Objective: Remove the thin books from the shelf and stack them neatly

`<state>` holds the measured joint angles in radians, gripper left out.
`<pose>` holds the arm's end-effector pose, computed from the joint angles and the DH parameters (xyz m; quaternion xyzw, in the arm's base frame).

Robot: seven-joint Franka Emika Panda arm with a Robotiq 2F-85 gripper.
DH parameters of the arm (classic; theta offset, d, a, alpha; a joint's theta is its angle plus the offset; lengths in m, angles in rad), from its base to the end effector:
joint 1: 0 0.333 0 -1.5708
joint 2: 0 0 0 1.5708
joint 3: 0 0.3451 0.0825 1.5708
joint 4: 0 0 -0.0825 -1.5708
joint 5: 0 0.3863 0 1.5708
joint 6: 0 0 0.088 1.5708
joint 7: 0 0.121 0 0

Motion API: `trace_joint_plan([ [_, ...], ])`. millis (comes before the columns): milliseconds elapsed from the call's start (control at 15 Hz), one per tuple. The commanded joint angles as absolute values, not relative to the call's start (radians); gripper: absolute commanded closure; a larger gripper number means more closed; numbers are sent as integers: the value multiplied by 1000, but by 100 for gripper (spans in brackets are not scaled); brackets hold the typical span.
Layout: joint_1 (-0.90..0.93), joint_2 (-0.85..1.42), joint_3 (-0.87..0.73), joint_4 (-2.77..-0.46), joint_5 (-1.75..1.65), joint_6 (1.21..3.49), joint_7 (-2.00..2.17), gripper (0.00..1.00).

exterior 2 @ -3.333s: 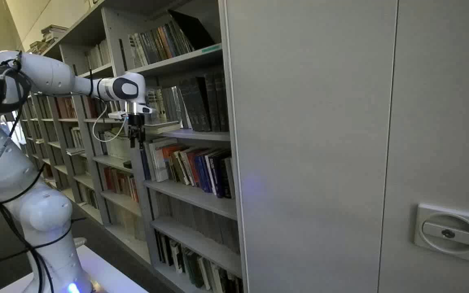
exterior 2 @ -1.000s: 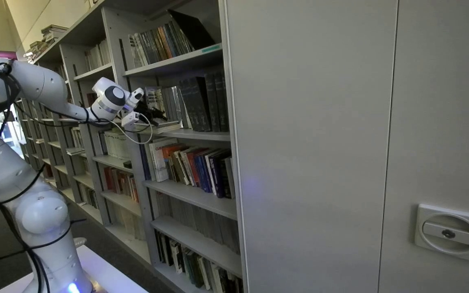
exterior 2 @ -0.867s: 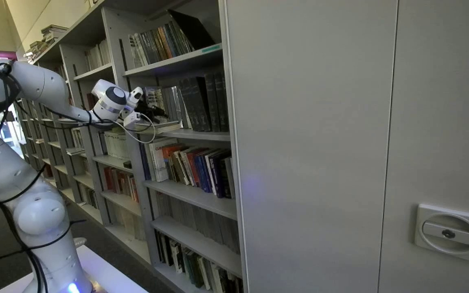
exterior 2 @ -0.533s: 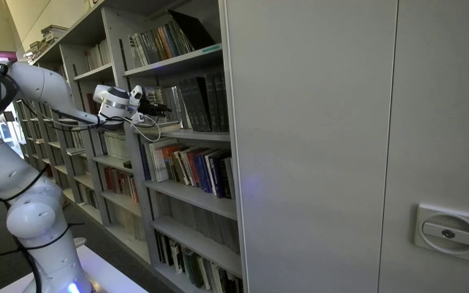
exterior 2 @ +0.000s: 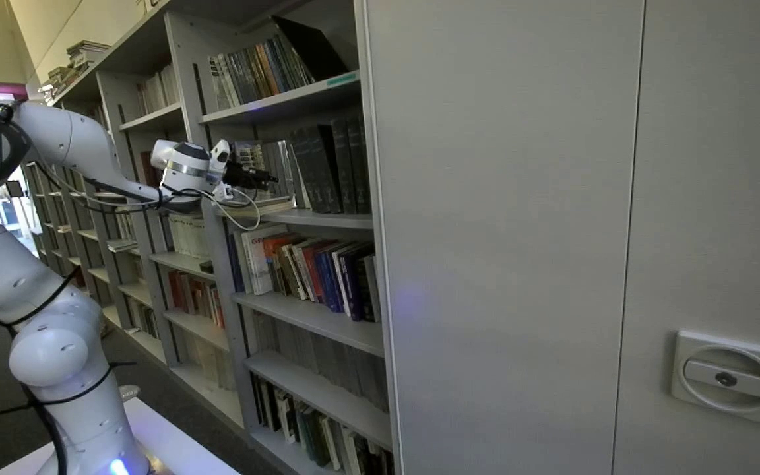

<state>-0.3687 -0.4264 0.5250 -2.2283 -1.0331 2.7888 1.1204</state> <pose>0.4740 0.1532 0.6217 0.8246 -0.0238 0.5441 0.1530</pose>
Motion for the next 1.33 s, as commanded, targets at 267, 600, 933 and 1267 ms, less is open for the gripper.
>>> trace_joint_plan([
  [267, -472, -417, 629, -2156, -1345, 2835, 1353, 0],
  [600, -503, -396, 680, -2131, -1501, 2801, 1491, 48],
  [933, -528, -345, 728, -2109, -1616, 2744, 1571, 84],
  [1267, -550, -240, 764, -2050, -1644, 2628, 1562, 69],
])
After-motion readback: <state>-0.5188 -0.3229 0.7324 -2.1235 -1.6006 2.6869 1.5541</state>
